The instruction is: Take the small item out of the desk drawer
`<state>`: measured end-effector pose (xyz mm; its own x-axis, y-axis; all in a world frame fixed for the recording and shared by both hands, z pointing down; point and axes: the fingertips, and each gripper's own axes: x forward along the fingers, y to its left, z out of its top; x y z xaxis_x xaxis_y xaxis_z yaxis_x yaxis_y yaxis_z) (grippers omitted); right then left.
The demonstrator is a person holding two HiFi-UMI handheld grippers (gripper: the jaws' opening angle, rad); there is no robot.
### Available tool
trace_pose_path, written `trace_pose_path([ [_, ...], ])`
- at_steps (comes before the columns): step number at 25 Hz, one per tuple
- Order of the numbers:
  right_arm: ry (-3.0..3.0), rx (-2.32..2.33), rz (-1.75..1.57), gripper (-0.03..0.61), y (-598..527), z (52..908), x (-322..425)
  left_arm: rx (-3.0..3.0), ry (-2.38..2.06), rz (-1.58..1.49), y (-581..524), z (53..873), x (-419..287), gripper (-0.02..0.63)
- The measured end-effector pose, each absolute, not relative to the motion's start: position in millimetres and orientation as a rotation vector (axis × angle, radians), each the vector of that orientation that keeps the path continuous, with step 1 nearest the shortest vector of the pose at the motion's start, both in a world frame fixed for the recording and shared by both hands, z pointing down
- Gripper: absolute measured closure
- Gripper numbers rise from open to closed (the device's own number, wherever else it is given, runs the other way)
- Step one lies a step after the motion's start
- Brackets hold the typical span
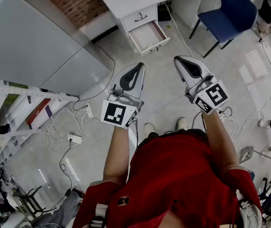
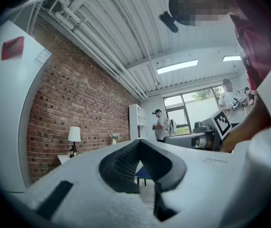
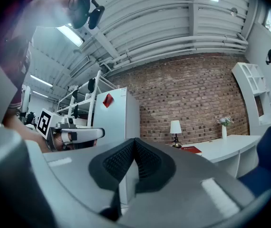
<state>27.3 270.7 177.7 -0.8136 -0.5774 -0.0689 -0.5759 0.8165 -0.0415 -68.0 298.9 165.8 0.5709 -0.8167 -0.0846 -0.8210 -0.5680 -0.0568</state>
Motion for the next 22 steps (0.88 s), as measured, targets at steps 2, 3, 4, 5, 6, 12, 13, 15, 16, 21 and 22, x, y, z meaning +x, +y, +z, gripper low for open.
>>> trace_pose_path([
  [2,2.902,-0.899,-0.053,0.568,273.4,175.8,22.3,-2.702,1.413,0.079,300.5,165.6,-73.8,0.612],
  [3,2.891,-0.885,-0.066,0.566,275.0,174.6,20.1,-2.702,1.413,0.082,301.7,165.7,-76.8,0.612],
  [4,2.878,-0.876,-0.078,0.566,276.5,173.4,18.3,-2.701,1.414,0.085,303.2,166.0,-80.0,0.612],
  [5,2.868,-0.875,-0.084,0.566,277.9,172.5,16.7,-2.701,1.415,0.088,305.0,166.3,-83.5,0.612],
  [6,2.863,-0.88,-0.084,0.566,278.9,172.2,14.9,-2.701,1.417,0.091,306.8,166.7,-87.5,0.612],
  [12,2.85,-0.951,-0.075,0.566,281.0,172.4,-7.1,-2.7,1.428,0.111,316.7,169.1,-126.3,0.612],
  [13,2.848,-0.961,-0.072,0.566,281.5,172.8,-12.9,-2.701,1.426,0.11,318.2,170.4,-134.1,0.612],
  [15,2.85,-0.979,-0.061,0.566,282.6,174.1,-24.5,-2.703,1.417,0.106,320.1,172.9,-148.9,0.612],
  [16,2.853,-0.989,-0.054,0.566,283.0,174.6,-29.6,-2.702,1.413,0.105,320.3,173.5,-155.9,0.612],
  [21,2.875,-1.037,-0.027,0.566,284.4,177.9,-43.1,-2.702,1.406,0.106,314.5,176.0,-182.4,0.612],
  [22,2.878,-1.045,-0.028,0.565,283.2,178.9,-43.5,-2.705,1.404,0.108,312.6,176.8,-184.7,0.612],
])
